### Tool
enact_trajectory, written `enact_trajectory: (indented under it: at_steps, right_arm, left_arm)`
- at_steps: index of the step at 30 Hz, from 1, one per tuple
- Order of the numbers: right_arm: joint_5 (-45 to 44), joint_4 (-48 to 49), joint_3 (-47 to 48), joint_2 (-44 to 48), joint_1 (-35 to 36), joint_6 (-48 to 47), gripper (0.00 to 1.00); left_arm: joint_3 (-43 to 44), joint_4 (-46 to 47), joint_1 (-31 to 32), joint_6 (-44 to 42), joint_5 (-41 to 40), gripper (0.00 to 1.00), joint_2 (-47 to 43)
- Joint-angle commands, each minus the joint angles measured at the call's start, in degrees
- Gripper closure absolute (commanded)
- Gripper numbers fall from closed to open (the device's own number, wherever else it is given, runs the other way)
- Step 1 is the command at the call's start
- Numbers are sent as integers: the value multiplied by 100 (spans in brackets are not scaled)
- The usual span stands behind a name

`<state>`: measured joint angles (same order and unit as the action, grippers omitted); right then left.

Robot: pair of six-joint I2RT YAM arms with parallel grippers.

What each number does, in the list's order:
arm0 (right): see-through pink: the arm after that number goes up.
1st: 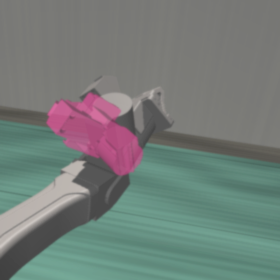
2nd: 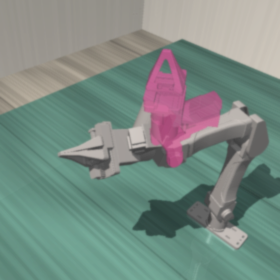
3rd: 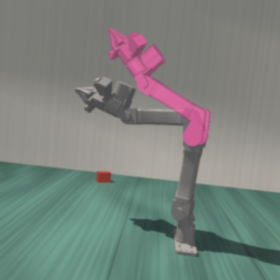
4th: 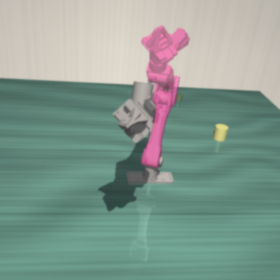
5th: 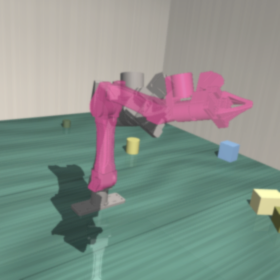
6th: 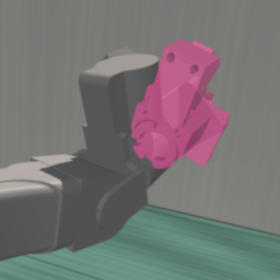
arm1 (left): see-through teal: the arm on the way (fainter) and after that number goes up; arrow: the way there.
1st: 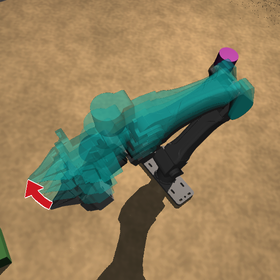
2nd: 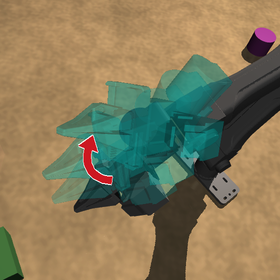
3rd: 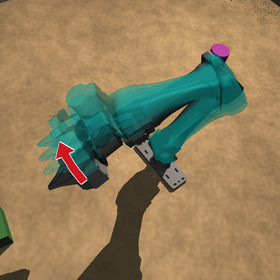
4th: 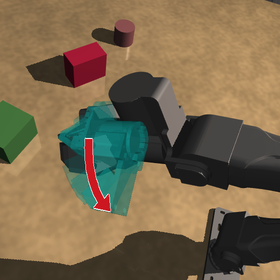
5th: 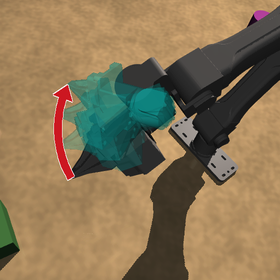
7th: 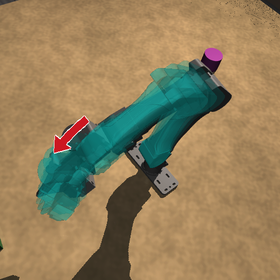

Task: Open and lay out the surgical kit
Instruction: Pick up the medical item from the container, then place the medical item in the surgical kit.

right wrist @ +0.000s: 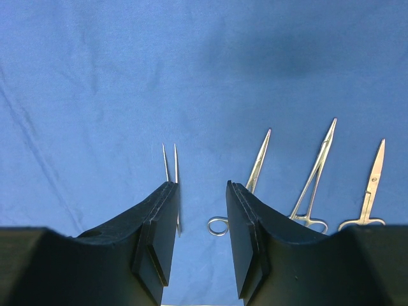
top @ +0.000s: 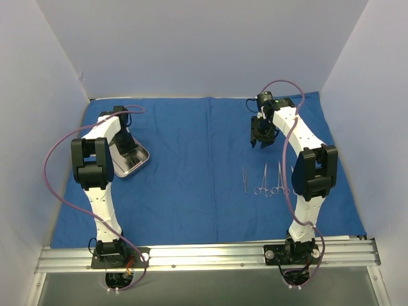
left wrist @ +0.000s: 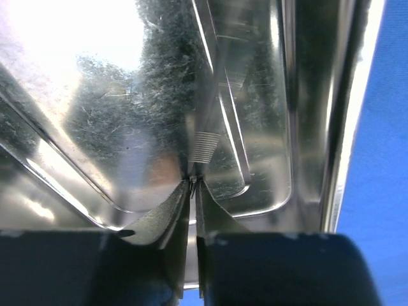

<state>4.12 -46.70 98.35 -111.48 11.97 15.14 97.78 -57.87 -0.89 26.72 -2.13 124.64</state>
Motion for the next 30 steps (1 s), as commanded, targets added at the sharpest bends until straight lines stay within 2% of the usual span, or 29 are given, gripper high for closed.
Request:
enact_trajectory:
  at_steps: [1, 6, 21, 27, 30]
  right_arm:
    - [27, -155, 36, -14, -45, 42, 64]
    - [19, -173, 27, 4, -45, 25, 64]
    - [98, 38, 395, -154, 69, -11, 64]
    - [501, 283, 703, -207, 174, 42, 64]
    - [1133, 626, 747, -181, 314, 103, 62]
  left_arm:
    - [22, 12, 18, 26, -33, 88, 227]
    - [-4, 56, 27, 70, -138, 97, 175]
    - [39, 82, -17, -61, -156, 98, -1081]
    - [-206, 424, 27, -395, 554, 98, -1837]
    - [-653, 914, 227, -553, 1379, 98, -2320]
